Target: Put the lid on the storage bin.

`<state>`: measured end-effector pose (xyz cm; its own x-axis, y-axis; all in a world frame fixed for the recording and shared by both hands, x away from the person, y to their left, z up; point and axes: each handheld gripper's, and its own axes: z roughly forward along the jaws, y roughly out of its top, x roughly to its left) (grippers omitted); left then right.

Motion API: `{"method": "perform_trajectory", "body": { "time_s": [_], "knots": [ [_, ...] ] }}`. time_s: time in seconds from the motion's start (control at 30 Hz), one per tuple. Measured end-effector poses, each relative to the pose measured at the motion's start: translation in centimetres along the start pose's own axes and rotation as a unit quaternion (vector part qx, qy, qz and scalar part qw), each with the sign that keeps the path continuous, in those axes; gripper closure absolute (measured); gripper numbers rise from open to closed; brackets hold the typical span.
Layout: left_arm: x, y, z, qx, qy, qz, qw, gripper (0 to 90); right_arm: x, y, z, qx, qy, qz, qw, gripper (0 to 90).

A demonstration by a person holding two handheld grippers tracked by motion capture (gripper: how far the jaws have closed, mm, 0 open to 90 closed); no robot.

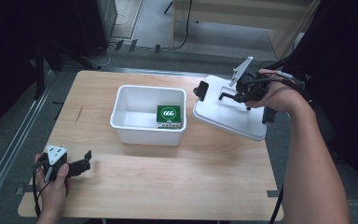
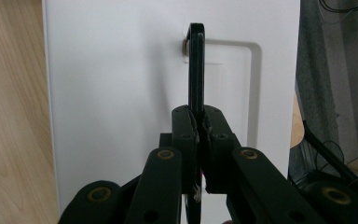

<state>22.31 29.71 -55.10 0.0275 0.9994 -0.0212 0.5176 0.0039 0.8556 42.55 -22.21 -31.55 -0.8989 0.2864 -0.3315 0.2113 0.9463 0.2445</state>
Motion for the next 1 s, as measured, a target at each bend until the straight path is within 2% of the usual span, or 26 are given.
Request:
{"method": "perform_trajectory", "body": {
  "time_s": [0.4,1.0],
  "knots": [
    [0.0,0.0,0.0,-0.001,-0.001,-0.001,1.0,0.0,0.0,3.6,-1.1,-0.022,-0.003,-0.025,0.9994,86.0],
    [0.1,0.0,0.0,0.0,-0.004,-0.003,1.0,0.0,1.0,9.9,-1.1,-0.023,0.008,-0.067,0.9974,86.0]
  ]
}}
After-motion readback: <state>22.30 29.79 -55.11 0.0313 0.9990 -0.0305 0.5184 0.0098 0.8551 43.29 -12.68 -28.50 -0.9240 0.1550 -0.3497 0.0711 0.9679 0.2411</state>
